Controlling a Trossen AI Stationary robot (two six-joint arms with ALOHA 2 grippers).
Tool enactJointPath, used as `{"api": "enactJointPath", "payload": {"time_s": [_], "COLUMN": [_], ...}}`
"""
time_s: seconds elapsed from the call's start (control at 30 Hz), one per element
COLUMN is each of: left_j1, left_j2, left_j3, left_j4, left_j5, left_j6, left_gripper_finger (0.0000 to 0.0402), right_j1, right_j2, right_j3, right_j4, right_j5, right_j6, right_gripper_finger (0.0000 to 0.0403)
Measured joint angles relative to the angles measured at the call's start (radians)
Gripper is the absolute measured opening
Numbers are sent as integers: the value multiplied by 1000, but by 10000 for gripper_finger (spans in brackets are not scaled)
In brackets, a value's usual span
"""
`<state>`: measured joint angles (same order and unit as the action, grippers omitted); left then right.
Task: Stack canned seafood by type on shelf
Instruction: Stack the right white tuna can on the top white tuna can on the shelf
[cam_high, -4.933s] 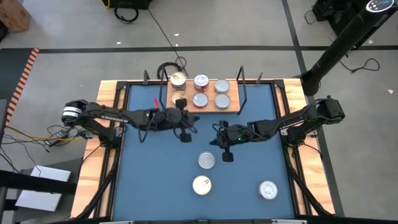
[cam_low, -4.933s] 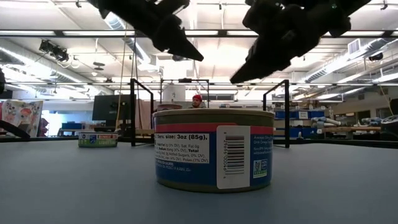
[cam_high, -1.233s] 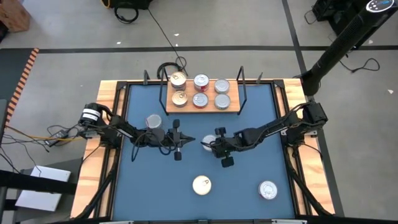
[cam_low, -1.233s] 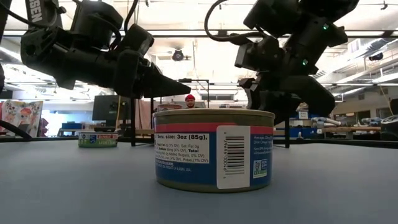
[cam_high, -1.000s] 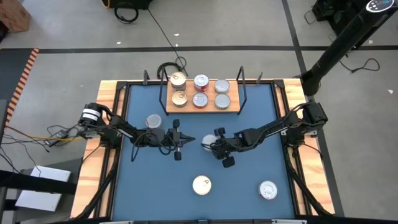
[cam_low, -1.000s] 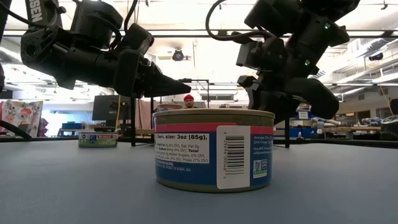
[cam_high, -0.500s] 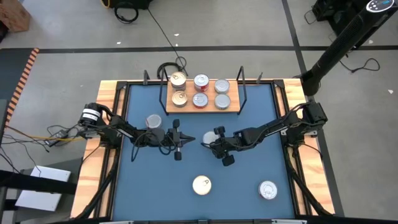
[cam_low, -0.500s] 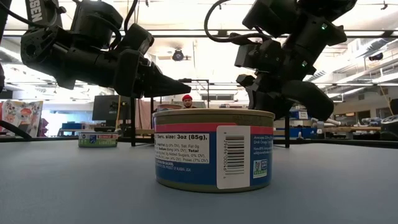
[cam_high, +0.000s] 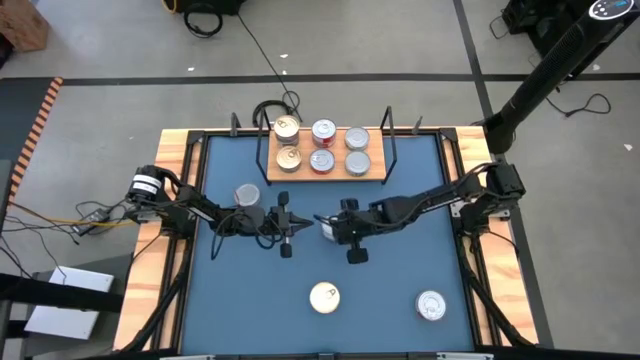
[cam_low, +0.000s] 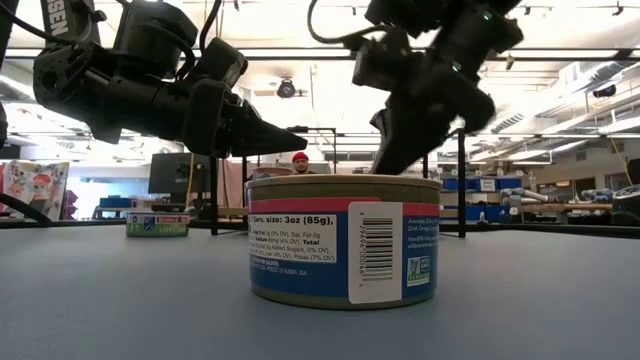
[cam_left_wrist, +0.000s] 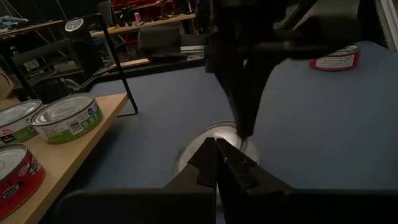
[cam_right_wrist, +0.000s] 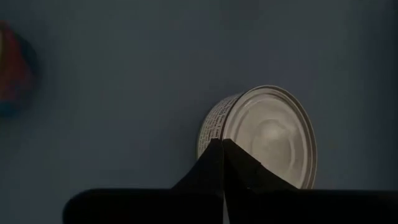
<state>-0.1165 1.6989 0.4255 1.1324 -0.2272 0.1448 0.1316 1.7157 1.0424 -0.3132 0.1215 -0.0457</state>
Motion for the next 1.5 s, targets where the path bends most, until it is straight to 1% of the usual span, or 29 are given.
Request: {"api": "enactJointPath", "payload": {"time_s": [0.2, 0.3, 0.4, 0.53, 0.7, 0.8, 0.93, 1.17, 1.5], "left_j1": [0, 0, 0, 0, -1, -1, -1, -1, -1], "left_j2": [0, 0, 0, 0, 0, 0, 0, 0, 0], "left_j3": [0, 0, 0, 0, 3, 3, 3, 4, 4], "left_j4": [0, 0, 0, 0, 0, 1, 1, 0, 0], "left_j5": [0, 0, 0, 0, 0, 0, 0, 0, 0], "left_j6": [0, 0, 0, 0, 0, 0, 0, -15, -19], "left_gripper_finger": [5, 5, 5, 5, 5, 5, 5, 5, 5], "right_j1": [-39, -64, -103, -149, -209, -237, -263, -288, -322], "right_j2": [0, 0, 0, 0, 0, 0, 0, 0, -3], "right_j3": [50, 63, 64, 64, 64, 64, 64, 64, 47], "right_j4": [-6, -8, -9, -8, -1, 7, -7, -47, -42], "right_j5": [-129, -182, -259, -340, -491, -561, -577, -564, -565], "right_j6": [204, 305, 395, 456, 506, 525, 512, 472, 457], "right_gripper_finger": [4, 4, 4, 6, 6, 6, 7, 7, 15]}}
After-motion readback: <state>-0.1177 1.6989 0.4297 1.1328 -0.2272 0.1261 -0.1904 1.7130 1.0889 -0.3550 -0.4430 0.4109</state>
